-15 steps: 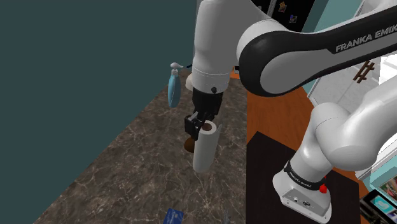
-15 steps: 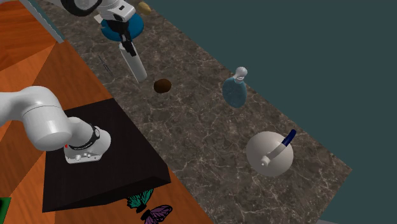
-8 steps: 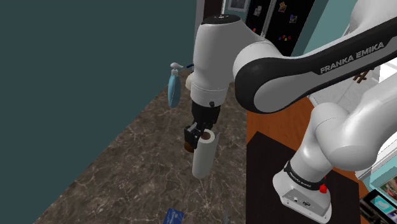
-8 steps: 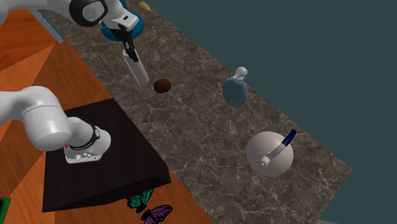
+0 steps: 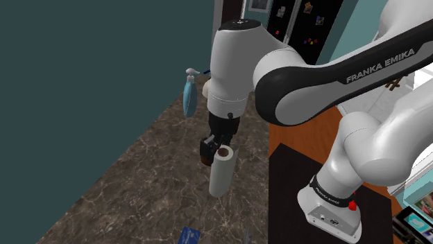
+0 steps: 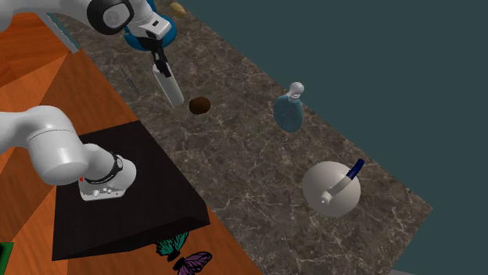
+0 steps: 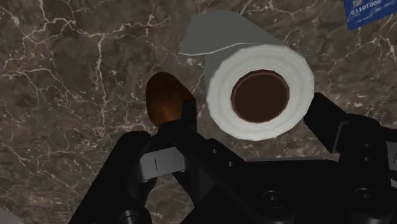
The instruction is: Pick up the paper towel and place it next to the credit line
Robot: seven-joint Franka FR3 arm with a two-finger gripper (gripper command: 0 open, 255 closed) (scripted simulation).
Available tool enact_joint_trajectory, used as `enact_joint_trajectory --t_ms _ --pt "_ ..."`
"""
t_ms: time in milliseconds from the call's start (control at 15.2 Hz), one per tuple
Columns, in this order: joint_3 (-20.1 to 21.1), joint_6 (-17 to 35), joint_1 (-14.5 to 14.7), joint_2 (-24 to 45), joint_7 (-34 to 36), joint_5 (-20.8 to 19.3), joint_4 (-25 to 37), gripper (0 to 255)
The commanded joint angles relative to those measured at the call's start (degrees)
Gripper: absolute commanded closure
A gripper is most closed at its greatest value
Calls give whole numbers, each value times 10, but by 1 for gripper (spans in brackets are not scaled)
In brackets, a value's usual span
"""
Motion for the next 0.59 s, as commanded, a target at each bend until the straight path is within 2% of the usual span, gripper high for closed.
enact_joint_trajectory --t_ms 0,264,528 --pt "0 0 0 0 0 0 0 0" --pt "0 0 0 0 0 0 0 0" --pt "-8 -80 3 -29 -5 3 52 0"
